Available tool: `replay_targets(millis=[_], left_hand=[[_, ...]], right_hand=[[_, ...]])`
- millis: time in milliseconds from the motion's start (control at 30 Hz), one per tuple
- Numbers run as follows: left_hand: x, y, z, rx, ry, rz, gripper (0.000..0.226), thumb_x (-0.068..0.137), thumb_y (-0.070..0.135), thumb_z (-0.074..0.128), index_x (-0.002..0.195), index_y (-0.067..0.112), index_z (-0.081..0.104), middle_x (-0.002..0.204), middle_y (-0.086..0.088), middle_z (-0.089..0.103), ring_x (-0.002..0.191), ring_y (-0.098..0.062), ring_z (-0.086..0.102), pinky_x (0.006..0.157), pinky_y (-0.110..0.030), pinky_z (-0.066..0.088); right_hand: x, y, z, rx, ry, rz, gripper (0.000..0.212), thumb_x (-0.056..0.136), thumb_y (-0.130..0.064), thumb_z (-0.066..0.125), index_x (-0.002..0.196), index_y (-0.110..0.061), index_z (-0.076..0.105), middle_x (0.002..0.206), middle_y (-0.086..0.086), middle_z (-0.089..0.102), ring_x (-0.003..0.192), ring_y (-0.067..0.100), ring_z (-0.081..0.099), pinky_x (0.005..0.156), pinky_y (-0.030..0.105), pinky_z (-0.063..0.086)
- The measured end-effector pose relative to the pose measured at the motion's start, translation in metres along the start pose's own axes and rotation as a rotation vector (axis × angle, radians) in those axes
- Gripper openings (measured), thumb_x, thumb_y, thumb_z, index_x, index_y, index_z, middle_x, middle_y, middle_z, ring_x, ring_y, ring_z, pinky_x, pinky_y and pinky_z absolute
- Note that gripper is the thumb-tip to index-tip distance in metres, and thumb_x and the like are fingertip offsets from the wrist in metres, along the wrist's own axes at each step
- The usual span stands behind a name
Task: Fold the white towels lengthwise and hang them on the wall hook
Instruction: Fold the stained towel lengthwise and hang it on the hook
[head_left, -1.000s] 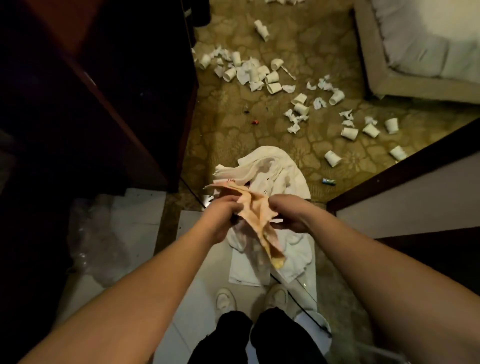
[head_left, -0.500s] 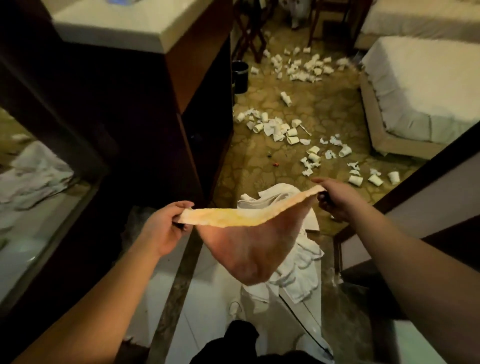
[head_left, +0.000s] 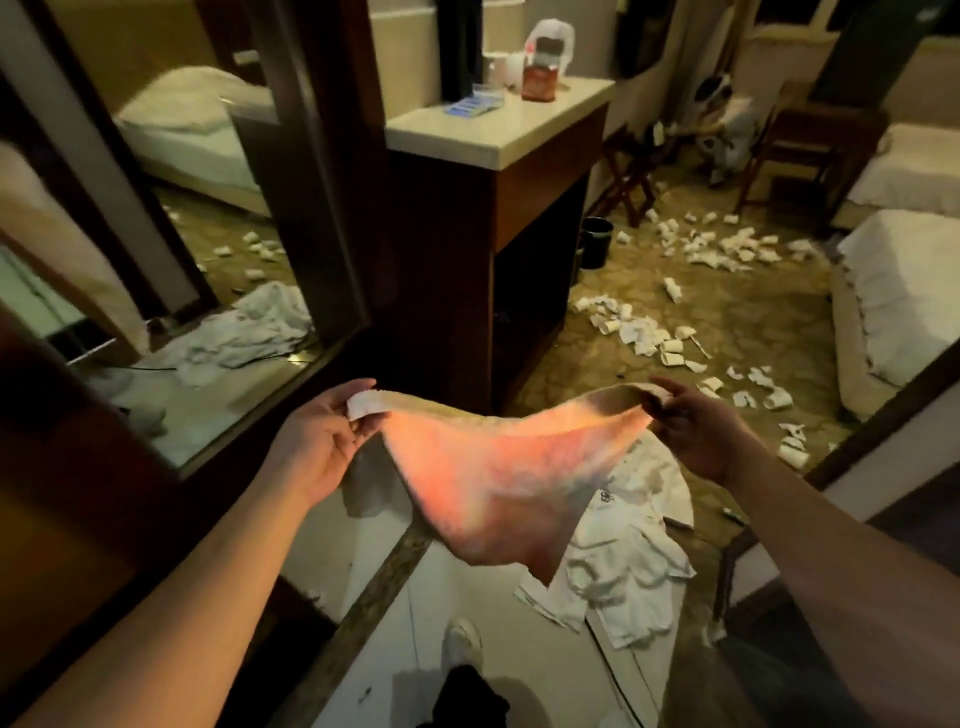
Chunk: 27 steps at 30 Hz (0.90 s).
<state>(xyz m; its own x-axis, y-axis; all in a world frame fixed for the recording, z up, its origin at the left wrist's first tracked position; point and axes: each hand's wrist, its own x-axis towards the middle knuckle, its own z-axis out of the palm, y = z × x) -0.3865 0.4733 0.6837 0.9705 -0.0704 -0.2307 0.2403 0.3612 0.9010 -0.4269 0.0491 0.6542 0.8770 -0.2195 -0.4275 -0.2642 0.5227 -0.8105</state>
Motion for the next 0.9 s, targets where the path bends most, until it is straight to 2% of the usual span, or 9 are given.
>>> replay_targets(millis=[133, 233, 300, 367, 467, 533, 600, 733, 900], left_hand=[[-0.07, 0.032, -0.031, 0.233, 0.129, 0.196, 0.021, 0.095, -0.009, 0.052, 0.096, 0.007, 0.066, 0.082, -0.011, 0.065, 0.068, -0.016, 0.069, 0.07, -0.026, 0.057], [-0.118, 0.051, -0.056, 0.427, 0.249, 0.284, 0.009, 0.096, 0.019, 0.064, 0.089, 0.02, 0.069, 0.075, 0.0, 0.061, 0.066, -0.012, 0.055, 0.07, -0.03, 0.044], [-0.153, 0.064, -0.071, 0.542, 0.353, 0.314, 0.002, 0.095, 0.03, 0.066, 0.097, 0.029, 0.067, 0.086, 0.012, 0.061, 0.083, -0.007, 0.056, 0.083, -0.03, 0.043], [-0.188, 0.075, -0.089, 0.648, 0.465, 0.313, 0.017, 0.096, 0.035, 0.064, 0.109, 0.025, 0.063, 0.101, 0.008, 0.059, 0.098, -0.011, 0.055, 0.09, -0.033, 0.042], [-0.245, 0.093, -0.122, 0.509, 0.445, 0.293, 0.018, 0.098, 0.03, 0.061, 0.111, 0.02, 0.065, 0.115, -0.003, 0.06, 0.107, -0.02, 0.057, 0.098, -0.038, 0.045], [-0.286, 0.103, -0.145, 0.359, 0.396, 0.306, 0.007, 0.099, 0.02, 0.059, 0.097, 0.021, 0.065, 0.104, -0.005, 0.062, 0.099, -0.019, 0.06, 0.093, -0.035, 0.045], [-0.328, 0.111, -0.173, 0.309, 0.402, 0.332, 0.011, 0.099, 0.014, 0.057, 0.093, 0.018, 0.065, 0.099, -0.006, 0.064, 0.098, -0.023, 0.06, 0.089, -0.036, 0.045], [-0.41, 0.122, -0.234, 0.359, 0.43, 0.359, 0.015, 0.1, 0.023, 0.056, 0.105, 0.018, 0.069, 0.106, -0.009, 0.072, 0.1, -0.027, 0.068, 0.086, -0.042, 0.053], [-0.511, 0.141, -0.296, 0.412, 0.51, 0.435, 0.015, 0.099, 0.027, 0.059, 0.104, 0.02, 0.072, 0.097, -0.006, 0.076, 0.091, -0.026, 0.072, 0.078, -0.04, 0.056]], right_hand=[[-0.053, 0.013, 0.04, -0.201, -0.161, -0.104, 0.054, 0.059, -0.003, 0.08, 0.109, -0.014, 0.062, 0.091, 0.003, 0.072, 0.077, 0.013, 0.07, 0.056, 0.023, 0.055], [-0.077, 0.026, 0.07, -0.381, -0.108, -0.219, 0.011, 0.094, -0.011, 0.063, 0.105, -0.016, 0.064, 0.085, 0.001, 0.066, 0.069, 0.011, 0.059, 0.048, 0.02, 0.041], [-0.09, 0.039, 0.087, -0.474, -0.083, -0.271, 0.012, 0.1, -0.025, 0.058, 0.096, -0.018, 0.066, 0.071, -0.003, 0.06, 0.06, 0.01, 0.048, 0.048, 0.024, 0.031], [-0.111, 0.05, 0.107, -0.582, -0.03, -0.306, 0.017, 0.098, -0.035, 0.06, 0.098, -0.02, 0.069, 0.063, -0.007, 0.056, 0.057, 0.01, 0.046, 0.053, 0.027, 0.033], [-0.137, 0.075, 0.133, -0.683, -0.025, -0.321, 0.055, 0.082, -0.063, 0.068, 0.12, -0.024, 0.067, 0.103, -0.005, 0.069, 0.094, 0.017, 0.064, 0.088, 0.039, 0.053], [-0.144, 0.098, 0.145, -0.691, -0.072, -0.363, 0.079, 0.069, -0.074, 0.07, 0.129, -0.023, 0.063, 0.121, -0.001, 0.067, 0.112, 0.022, 0.063, 0.102, 0.048, 0.049], [-0.182, 0.122, 0.172, -0.664, -0.143, -0.374, 0.072, 0.07, -0.069, 0.07, 0.124, -0.023, 0.065, 0.115, -0.001, 0.072, 0.109, 0.022, 0.067, 0.103, 0.049, 0.05], [-0.262, 0.167, 0.221, -0.687, -0.215, -0.452, 0.042, 0.084, -0.061, 0.062, 0.108, -0.028, 0.07, 0.099, -0.004, 0.075, 0.098, 0.021, 0.07, 0.099, 0.052, 0.051], [-0.365, 0.215, 0.273, -0.756, -0.22, -0.56, 0.032, 0.094, -0.054, 0.055, 0.103, -0.027, 0.068, 0.095, -0.005, 0.073, 0.091, 0.017, 0.07, 0.086, 0.043, 0.056]])
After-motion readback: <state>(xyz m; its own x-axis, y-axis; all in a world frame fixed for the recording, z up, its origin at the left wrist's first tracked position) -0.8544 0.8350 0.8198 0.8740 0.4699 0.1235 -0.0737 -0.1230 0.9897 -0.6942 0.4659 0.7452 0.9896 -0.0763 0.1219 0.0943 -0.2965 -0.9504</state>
